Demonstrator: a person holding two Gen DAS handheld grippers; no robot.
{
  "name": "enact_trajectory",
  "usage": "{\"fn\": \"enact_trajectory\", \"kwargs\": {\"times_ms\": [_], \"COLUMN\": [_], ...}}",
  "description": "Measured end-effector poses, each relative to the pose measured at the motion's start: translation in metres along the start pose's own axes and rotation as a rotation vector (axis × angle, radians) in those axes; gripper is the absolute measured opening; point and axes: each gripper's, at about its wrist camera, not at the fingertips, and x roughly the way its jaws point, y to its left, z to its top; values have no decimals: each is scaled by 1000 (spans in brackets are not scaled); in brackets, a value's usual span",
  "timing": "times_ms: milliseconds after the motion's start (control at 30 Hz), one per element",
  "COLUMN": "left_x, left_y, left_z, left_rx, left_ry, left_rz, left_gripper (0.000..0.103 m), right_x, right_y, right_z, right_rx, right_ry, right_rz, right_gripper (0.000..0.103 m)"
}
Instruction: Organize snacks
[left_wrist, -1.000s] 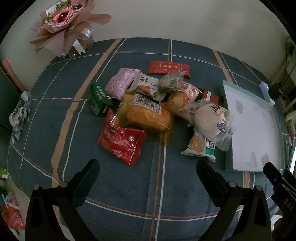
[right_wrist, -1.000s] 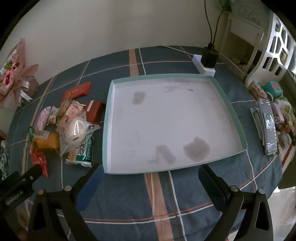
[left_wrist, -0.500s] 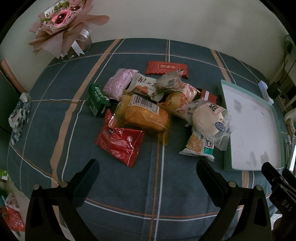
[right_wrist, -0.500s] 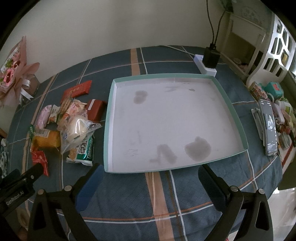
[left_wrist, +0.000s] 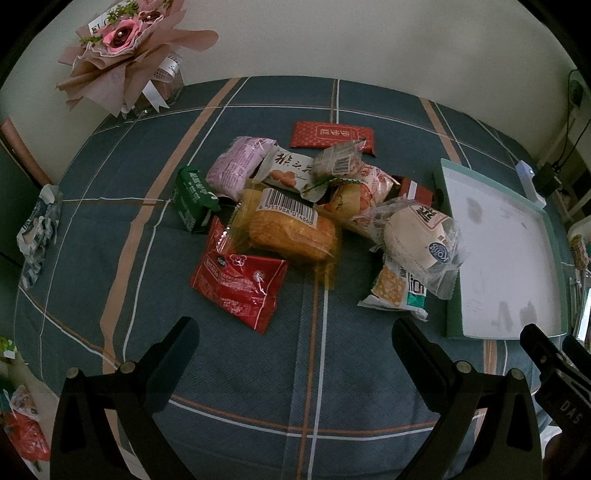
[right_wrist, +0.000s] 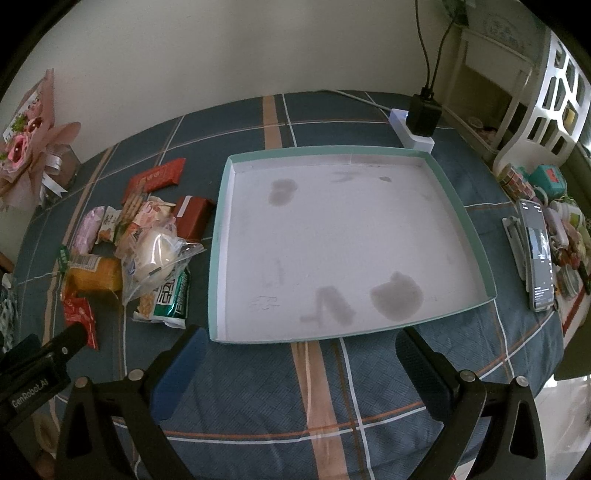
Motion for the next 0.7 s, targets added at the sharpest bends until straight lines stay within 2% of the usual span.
{"fn": "enact_trajectory", "kwargs": {"times_ms": [700], "left_x": [0], "left_y": [-1], "left_z": [0], "left_rx": [-2], "left_ry": [1], "left_rz": [0], "left_gripper": [103], "right_x": [0], "right_y": [1], "right_z": [0], "right_rx": [-1], "right_ry": [1], "right_rz": [0], "right_gripper": [103]}}
